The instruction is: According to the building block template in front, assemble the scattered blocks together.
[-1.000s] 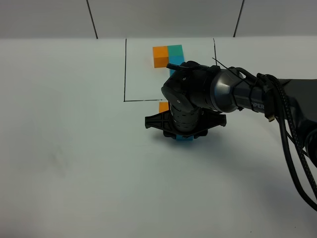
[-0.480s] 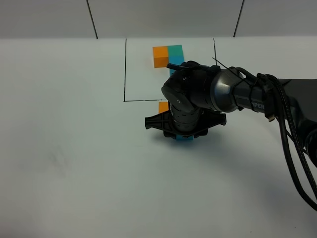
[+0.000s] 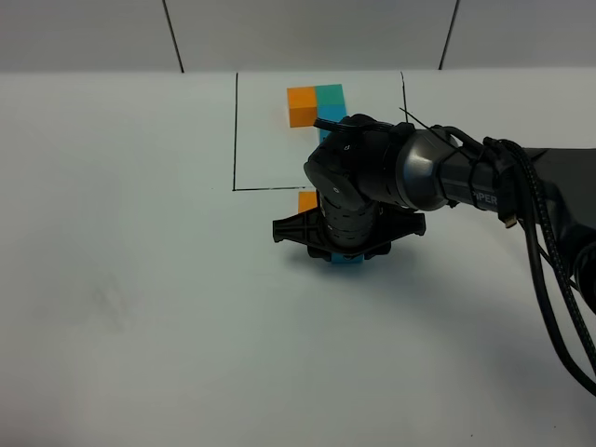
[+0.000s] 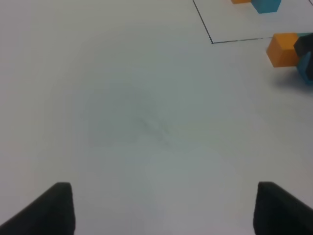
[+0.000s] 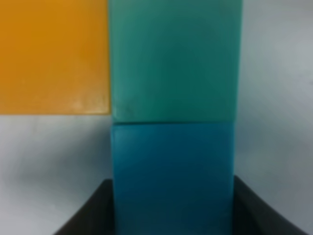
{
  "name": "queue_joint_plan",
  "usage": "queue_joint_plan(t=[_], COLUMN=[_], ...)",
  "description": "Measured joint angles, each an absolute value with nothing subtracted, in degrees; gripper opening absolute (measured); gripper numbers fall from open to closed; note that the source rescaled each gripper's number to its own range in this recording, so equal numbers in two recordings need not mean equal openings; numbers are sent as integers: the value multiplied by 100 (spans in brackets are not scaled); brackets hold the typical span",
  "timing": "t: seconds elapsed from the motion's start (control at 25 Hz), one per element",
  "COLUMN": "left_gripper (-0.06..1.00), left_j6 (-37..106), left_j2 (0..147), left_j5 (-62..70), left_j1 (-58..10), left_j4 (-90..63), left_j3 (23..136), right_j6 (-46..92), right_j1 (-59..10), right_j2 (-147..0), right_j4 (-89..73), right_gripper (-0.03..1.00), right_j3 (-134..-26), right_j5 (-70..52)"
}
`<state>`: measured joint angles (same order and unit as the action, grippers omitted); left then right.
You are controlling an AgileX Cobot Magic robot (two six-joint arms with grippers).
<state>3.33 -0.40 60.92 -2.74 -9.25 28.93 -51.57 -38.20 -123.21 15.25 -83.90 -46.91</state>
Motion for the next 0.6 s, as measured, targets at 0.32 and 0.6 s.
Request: queue_joint_plan(t=[0.32, 0.6], left_gripper=[61, 61], left_j6=[333, 333], left_j2=[-40, -40], left_j5=[6092, 6092], left_j1=[-274, -274], left_j4=[-925, -925], left_j3=[2893, 2893], right_j6=[-5003, -4648], right_j1=[-3812, -3812], right_j2=[-12389, -12165], right_j4=[1404, 1340], right_gripper=[24, 80], right_j3=[-8383, -8383], right_j5=[-4735, -4903])
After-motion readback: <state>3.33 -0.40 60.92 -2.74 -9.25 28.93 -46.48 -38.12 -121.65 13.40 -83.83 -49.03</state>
